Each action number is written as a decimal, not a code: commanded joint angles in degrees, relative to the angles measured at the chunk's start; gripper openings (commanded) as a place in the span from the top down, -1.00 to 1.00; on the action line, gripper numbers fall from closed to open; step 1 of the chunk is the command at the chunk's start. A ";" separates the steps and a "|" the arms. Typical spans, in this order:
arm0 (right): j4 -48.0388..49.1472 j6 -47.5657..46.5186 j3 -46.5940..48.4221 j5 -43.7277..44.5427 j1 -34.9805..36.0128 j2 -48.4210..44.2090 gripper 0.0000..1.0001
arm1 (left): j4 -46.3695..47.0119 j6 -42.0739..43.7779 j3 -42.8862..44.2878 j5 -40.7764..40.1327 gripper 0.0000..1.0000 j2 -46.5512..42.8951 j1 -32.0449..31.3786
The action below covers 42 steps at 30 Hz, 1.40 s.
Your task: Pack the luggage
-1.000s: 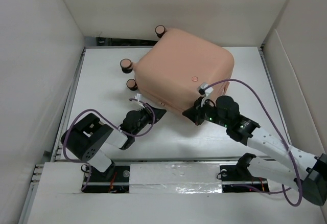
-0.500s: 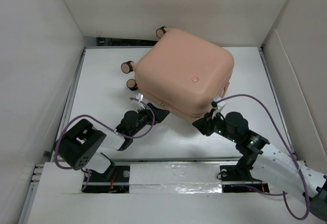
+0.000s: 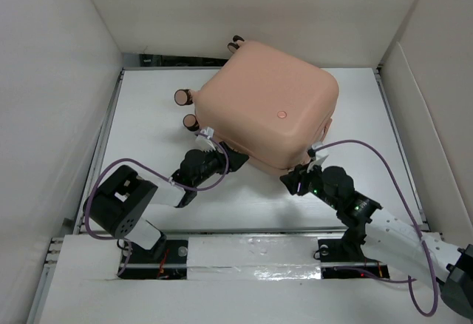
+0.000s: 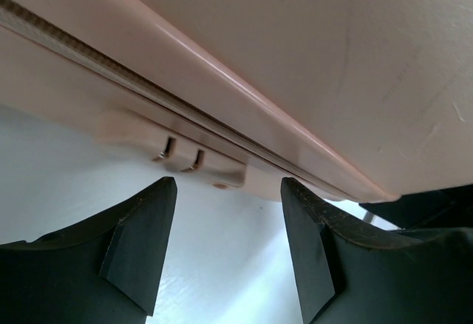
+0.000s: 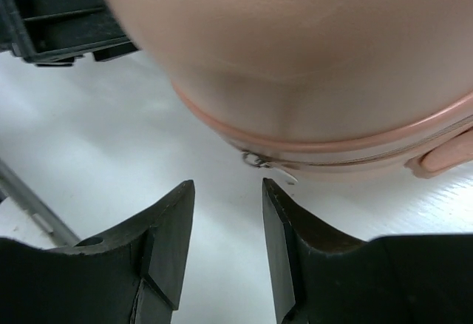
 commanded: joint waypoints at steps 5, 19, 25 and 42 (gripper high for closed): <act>10.27 -2.73 -0.19 -0.77 -5.14 4.28 -0.05 | -4.37 4.01 3.60 0.92 -0.13 0.29 1.83; 20.54 -4.15 -1.15 -5.09 -9.88 12.36 0.13 | -10.27 10.16 8.08 -1.09 -0.14 0.99 2.37; 27.76 -2.83 -2.30 -4.30 -9.89 14.90 0.67 | -8.43 10.95 8.88 -2.15 -0.03 2.22 2.37; 32.42 1.83 -6.68 3.26 -2.86 16.94 -0.06 | -4.11 10.16 10.64 -0.39 0.53 3.81 2.37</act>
